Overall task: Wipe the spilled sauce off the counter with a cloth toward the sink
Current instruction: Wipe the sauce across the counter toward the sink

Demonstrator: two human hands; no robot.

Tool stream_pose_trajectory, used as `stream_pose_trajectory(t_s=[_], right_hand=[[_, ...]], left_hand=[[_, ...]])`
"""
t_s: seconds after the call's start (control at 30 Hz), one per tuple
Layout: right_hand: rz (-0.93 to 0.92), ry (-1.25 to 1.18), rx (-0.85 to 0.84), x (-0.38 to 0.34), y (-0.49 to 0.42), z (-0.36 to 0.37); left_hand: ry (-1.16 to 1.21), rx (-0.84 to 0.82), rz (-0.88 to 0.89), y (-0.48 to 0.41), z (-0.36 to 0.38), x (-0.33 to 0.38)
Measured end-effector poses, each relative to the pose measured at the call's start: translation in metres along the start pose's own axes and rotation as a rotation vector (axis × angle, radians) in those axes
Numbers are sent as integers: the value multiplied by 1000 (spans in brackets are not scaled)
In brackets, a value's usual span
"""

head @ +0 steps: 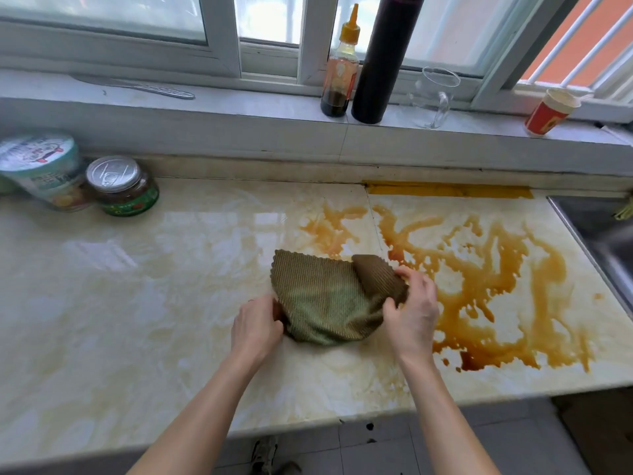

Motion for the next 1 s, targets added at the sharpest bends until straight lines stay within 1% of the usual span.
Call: stream_pose_trajectory(t_s=[0.07,0.1,0.2,0.23,0.27,0.3,0.33,0.4,0.43,0.47,0.5,0.53,0.6,0.63,0.67,0.73,0.8,0.87,0.93,1.0], right_hand=[[309,-101,-1,22,0,-7],[432,-124,7,32,0,-9],[695,-254,-23,54,-2,-2],[762,-300,-59,59,-4,1],[791,-298,-100,61,-6,4],[758,-222,-167,60,-8,6],[669,-82,-256,57,-11,8],[430,276,-395,52,-11,13],[306,439,-417,49,-11,15],[196,550,-397,44,-10,19],[128,598,-353,43,-11,20],[144,560,-313,43,-14,19],[378,290,-236,55,-20,12],[473,212,-196,63,-21,8],[492,265,-176,68,-20,4],[430,438,-170,73,-13,3],[349,511,-222,62,-9,7],[299,572,-289,51,-14,16],[277,580,-299,47,-23,24],[337,472,-288,48,-37,24]], left_hand=[[-6,54,-43,0,-4,2],[-6,103,-53,0,-7,4],[-53,247,-16,1,-16,20],[-92,241,7,-2,-16,27],[-154,193,26,-6,-15,35],[-239,121,41,-10,-11,43],[-329,48,55,-13,-5,50],[-458,-40,75,-15,8,58],[-494,-51,76,-16,13,61],[-518,-44,74,-18,16,61],[-532,-34,76,-20,19,62],[-535,-23,78,-23,19,61],[-528,-14,61,-27,17,59],[-518,-2,44,-30,16,58],[-515,10,18,-33,15,56],[-545,8,-13,-37,14,58],[-630,6,47,-38,18,67],[-649,-16,103,-36,21,79],[-518,-19,110,-39,20,81],[-243,-20,103,-46,9,80]])
Point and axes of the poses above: each hand's wrist, its own y-axis away from the middle knuckle, its own z-axis out of the palm, x = y × z, the point moved 2 cm from there along -y, towards the middle knuckle, and after that the axes turned 2 degrees about x, right-handed, at the moved point
